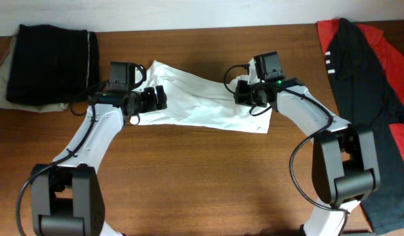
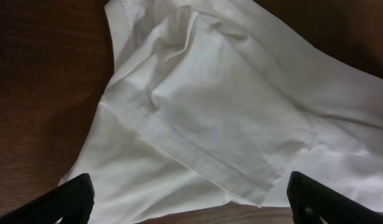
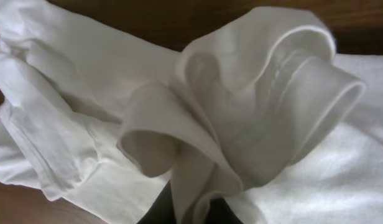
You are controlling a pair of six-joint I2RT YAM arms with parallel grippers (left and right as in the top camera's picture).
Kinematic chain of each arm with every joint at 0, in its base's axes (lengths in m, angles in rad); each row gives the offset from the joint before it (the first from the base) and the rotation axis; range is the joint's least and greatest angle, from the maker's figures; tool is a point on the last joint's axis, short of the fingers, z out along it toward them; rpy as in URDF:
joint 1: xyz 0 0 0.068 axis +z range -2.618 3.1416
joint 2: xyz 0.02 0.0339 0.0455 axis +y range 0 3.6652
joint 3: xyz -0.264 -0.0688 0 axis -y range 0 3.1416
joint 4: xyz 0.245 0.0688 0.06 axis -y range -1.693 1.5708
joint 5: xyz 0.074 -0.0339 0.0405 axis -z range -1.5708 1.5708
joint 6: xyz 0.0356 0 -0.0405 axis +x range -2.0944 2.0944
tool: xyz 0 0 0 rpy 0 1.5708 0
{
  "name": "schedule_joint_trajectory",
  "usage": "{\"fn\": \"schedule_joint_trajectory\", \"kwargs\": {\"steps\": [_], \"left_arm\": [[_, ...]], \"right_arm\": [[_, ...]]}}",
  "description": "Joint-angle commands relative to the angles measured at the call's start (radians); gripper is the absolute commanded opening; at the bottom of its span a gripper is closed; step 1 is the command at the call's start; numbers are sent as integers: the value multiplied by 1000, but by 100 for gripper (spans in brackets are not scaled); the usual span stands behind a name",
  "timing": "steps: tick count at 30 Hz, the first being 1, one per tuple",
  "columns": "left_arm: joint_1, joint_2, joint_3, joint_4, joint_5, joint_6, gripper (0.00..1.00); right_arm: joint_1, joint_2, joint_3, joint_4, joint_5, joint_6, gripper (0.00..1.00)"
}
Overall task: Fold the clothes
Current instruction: 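Fold the strip's right end leftward over the middle with the right gripper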
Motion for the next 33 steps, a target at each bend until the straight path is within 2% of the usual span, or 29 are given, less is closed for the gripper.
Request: {"fn": "schedule_joint_trajectory", "kwargs": {"steps": [1, 2, 3, 4, 7, 9, 10, 12, 13, 17, 19, 24, 27, 30, 33], "left_arm": [[2, -2, 1, -1, -4, 16, 99], [2, -2, 1, -2, -4, 16, 99], [2, -2, 1, -2, -4, 16, 99], [2, -2, 1, -2, -3, 16, 99], [2, -2, 1, -13, -4, 16, 99], [2, -2, 1, -12, -4, 16, 99], [2, -2, 1, -12, -4, 16, 99], [2, -2, 1, -13, -4, 16, 99], [2, -2, 1, -13, -4, 16, 99], [2, -2, 1, -13, -3, 16, 99], [2, -2, 1, -13, -4, 16, 99], [2, -2, 1, -21, -4, 16, 99], [2, -2, 1, -19, -4, 16, 99], [2, -2, 1, -17, -4, 16, 99], [2, -2, 1, -16, -4, 16, 99]], "right_arm": [[29, 8, 13, 16, -19, 16, 36], [39, 8, 13, 24, -19, 16, 64], [43, 8, 14, 29, -26, 16, 78], [35, 7, 27, 25, -45, 3, 88], [-37, -6, 106, -109, -69, -12, 88], [-70, -5, 113, -147, -139, -49, 77], [-66, -1, 108, -143, -139, -57, 53], [-34, 39, 107, -97, -139, -67, 9], [-21, 63, 107, -77, -139, -64, 4], [-11, 218, 107, 25, -335, -63, 4], [-10, 271, 107, 15, -401, -59, 4], [-55, 164, 108, 19, -399, -79, 4], [-154, 77, 108, 20, -414, -102, 4], [-199, 134, 108, 99, -568, -127, 5], [-164, 240, 108, 230, -649, -124, 5]]}}
